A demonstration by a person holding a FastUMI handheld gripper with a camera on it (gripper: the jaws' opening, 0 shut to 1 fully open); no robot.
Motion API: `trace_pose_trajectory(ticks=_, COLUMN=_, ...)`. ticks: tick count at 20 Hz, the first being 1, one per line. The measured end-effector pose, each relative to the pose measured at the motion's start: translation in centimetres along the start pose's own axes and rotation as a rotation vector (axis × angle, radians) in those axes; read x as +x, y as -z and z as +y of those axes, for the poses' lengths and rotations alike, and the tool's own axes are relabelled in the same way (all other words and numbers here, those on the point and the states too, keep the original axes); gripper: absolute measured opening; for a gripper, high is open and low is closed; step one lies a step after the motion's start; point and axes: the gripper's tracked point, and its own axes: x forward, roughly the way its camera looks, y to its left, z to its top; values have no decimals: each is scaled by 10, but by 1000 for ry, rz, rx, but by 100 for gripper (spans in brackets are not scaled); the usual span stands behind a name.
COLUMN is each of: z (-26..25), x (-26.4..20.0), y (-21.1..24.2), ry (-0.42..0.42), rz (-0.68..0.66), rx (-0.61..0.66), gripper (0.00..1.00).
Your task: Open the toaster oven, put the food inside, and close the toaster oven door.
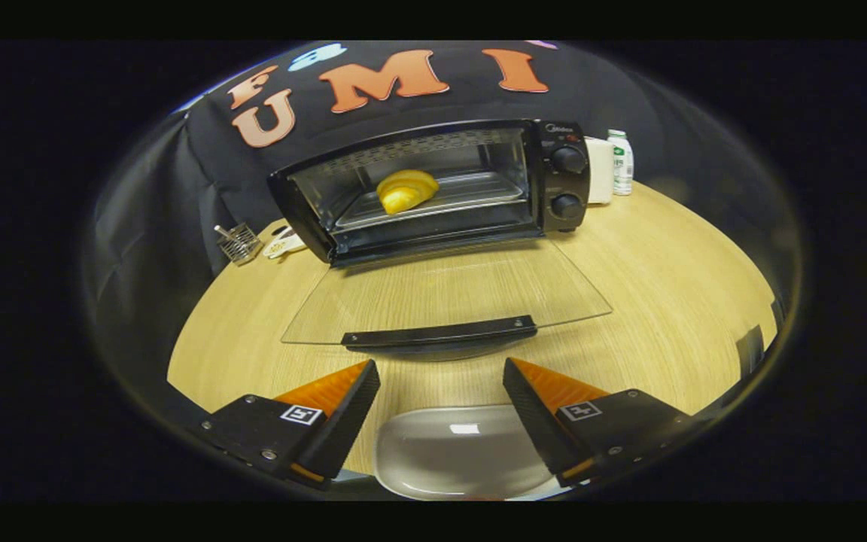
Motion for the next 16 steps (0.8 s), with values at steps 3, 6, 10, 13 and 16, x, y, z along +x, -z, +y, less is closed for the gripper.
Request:
trace_pose_trajectory(ticks=3, z=-3, x=13, y=3, ry=35, rz=24, rx=-36, gripper=98)
trace_pose_trajectory(ticks=6, z=1, x=15, y=9, ry=29, rz=40, rx=-50, gripper=99)
trace_pose_trajectory(ticks=10, z=7, x=3, y=-11, ry=20, rz=-24, rx=-78, gripper=98)
trace_pose_trajectory(ticks=13, z=12, x=-11, y=-39, ry=-14, rz=-72, rx=-68, gripper=99)
trace_pose_trajectory(ticks=16, z=12, x=-18, y=-72, ry=-10, rz=-128, rx=-50, gripper=99)
